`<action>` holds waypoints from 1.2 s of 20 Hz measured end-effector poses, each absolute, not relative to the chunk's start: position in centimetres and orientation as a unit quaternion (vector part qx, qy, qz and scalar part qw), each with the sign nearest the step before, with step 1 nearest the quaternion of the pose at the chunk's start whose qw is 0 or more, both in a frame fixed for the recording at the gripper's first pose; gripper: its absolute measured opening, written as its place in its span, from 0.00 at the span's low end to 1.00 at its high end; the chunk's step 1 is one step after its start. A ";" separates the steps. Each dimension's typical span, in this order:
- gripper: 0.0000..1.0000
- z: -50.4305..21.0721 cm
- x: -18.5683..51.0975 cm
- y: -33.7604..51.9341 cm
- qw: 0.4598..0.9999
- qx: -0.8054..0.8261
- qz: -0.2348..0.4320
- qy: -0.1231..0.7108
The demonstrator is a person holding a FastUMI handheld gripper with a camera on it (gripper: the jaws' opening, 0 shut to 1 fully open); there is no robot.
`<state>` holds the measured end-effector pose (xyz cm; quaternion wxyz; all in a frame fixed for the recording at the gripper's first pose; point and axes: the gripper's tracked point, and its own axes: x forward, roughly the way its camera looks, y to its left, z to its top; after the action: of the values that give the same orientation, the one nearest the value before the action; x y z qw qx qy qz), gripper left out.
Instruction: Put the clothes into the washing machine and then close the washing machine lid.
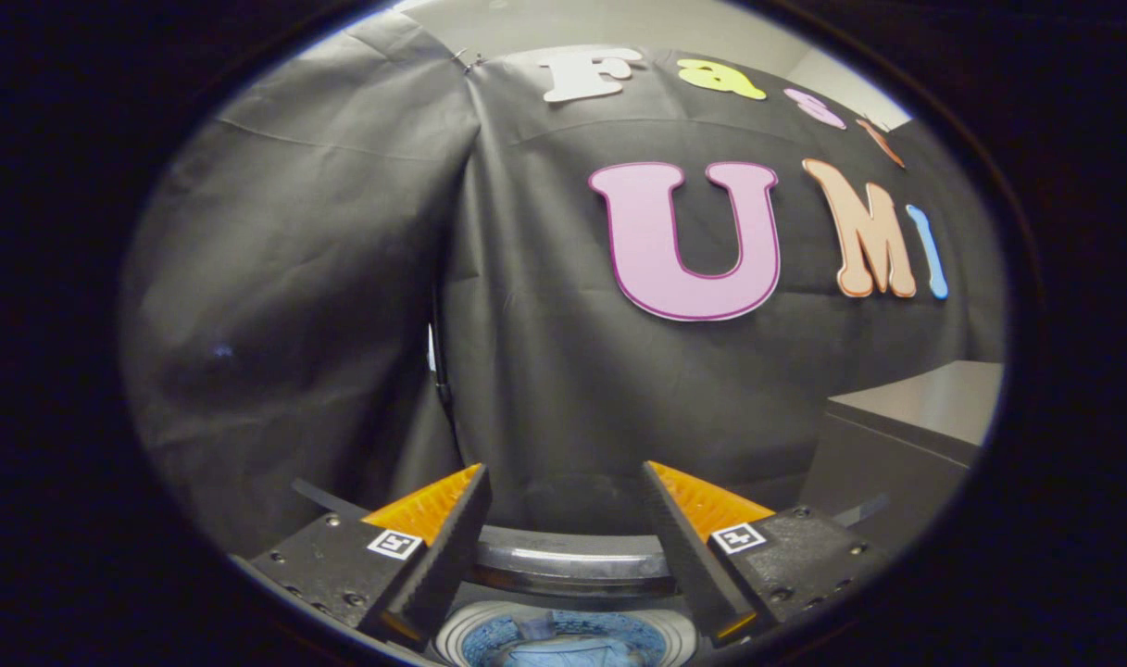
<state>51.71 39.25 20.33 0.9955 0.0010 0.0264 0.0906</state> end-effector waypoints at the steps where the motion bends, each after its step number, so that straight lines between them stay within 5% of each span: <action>1: 0.97 20.1 52.0 38.4 0.997 -0.007 0.063 0.042; 3: 0.97 18.5 50.7 38.0 0.998 -0.007 0.031 0.063; 13: 0.97 14.5 45.3 44.9 0.987 -0.028 0.148 0.063; 24: 0.95 13.1 39.4 44.8 0.990 -0.025 0.125 0.055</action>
<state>39.44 44.76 13.08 0.9903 -0.0245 0.0549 0.1255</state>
